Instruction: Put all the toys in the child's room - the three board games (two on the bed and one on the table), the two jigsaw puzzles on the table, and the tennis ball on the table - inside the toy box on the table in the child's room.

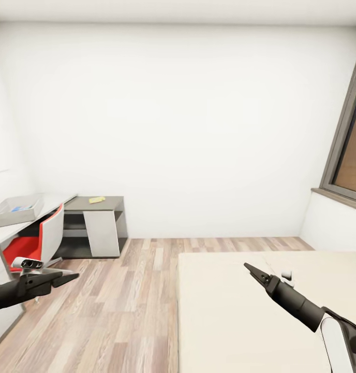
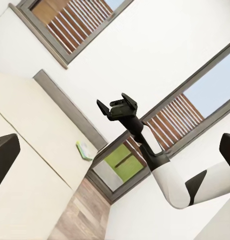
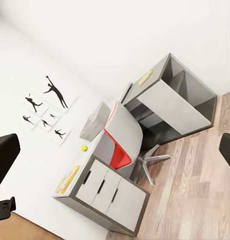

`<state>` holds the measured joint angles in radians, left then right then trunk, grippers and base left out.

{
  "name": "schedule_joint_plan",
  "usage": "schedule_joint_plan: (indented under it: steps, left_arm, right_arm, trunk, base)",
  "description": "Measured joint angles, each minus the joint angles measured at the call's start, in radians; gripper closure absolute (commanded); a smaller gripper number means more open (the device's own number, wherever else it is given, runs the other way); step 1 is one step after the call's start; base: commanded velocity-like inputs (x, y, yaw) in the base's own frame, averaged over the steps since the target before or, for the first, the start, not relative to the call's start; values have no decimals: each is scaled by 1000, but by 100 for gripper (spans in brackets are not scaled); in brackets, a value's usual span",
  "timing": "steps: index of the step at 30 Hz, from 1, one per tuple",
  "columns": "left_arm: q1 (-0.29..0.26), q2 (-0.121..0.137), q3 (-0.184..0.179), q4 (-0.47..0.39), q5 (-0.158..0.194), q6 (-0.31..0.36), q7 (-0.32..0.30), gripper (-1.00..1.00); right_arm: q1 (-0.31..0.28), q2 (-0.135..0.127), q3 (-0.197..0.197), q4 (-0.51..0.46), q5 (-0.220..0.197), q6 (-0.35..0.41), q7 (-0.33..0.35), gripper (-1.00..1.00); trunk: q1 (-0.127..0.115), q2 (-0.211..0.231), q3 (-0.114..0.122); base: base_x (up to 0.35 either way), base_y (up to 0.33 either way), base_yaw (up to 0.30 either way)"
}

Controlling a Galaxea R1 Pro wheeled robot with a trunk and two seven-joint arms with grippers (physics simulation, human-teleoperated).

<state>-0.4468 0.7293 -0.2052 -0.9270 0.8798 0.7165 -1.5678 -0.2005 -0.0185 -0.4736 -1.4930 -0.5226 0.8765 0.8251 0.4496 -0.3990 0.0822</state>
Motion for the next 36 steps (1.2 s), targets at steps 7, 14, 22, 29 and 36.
schedule_joint_plan:
  steps: [7,14,22,29,36]
  left_arm:
    - [0,0,0,0,0,0,0,-100]
    - [0,0,0,0,0,0,0,-100]
    - [0,0,0,0,0,0,0,-100]
    - [0,0,0,0,0,0,0,-100]
    - [0,0,0,0,0,0,0,-100]
  right_arm:
    - [0,-1,-1,0,0,2,1,-100]
    - [0,-2,-1,0,0,2,0,-100]
    - [0,-2,-1,0,0,2,0,-100]
    - [0,-2,-1,0,0,1,1,-100]
    - [0,-2,-1,0,0,1,1,-100]
  trunk:
    - [0,0,-10]
    - [0,0,-21]
    - [0,0,-34]
    - [0,0,-45]
    - [0,0,-49]
  base:
    - [0,-286,0]
    - [0,-289,0]
    - [0,-291,0]
    - [0,-291,0]
    - [0,-291,0]
